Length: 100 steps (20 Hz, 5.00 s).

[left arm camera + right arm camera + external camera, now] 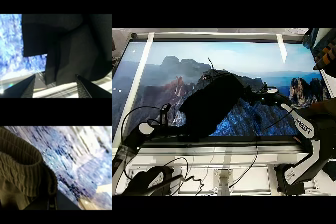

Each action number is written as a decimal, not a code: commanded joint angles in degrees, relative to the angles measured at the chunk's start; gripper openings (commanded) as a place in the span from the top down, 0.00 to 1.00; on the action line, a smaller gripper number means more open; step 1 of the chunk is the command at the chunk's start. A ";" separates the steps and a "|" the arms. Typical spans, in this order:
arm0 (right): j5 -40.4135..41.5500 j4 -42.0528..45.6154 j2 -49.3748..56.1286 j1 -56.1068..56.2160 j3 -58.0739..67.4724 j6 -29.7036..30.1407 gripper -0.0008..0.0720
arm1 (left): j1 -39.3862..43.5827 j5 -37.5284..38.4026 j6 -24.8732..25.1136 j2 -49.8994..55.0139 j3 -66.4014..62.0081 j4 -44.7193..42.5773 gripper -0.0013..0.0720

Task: Fold the clothes and pants, and hang the long-sleeved shirts on hangers.

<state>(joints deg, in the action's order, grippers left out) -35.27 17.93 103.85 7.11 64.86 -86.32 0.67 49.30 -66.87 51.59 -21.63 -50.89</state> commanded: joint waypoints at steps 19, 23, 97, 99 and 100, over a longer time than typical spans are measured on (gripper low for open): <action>-1.84 4.31 -9.79 -5.73 0.02 9.16 0.96 | -1.66 -8.52 9.51 8.07 -12.87 14.97 0.97; -1.84 19.52 -20.41 -13.38 0.92 9.11 0.96 | -6.71 -19.23 9.25 8.04 -29.53 14.99 0.97; -32.94 50.07 -4.09 -15.23 29.90 14.43 0.05 | -36.00 -2.54 -7.32 13.42 -30.34 -23.12 0.04; -40.13 52.46 0.87 -15.32 36.15 22.77 0.05 | -36.00 -2.54 -7.32 13.44 -30.34 -23.08 0.04; -41.64 53.40 2.80 -15.32 37.94 25.68 0.05 | -36.00 -2.54 -7.32 13.44 -30.34 -23.08 0.04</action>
<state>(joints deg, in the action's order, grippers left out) -67.24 68.97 99.57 -7.97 94.26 -72.12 -35.33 46.61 -74.19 65.04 -51.96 -74.26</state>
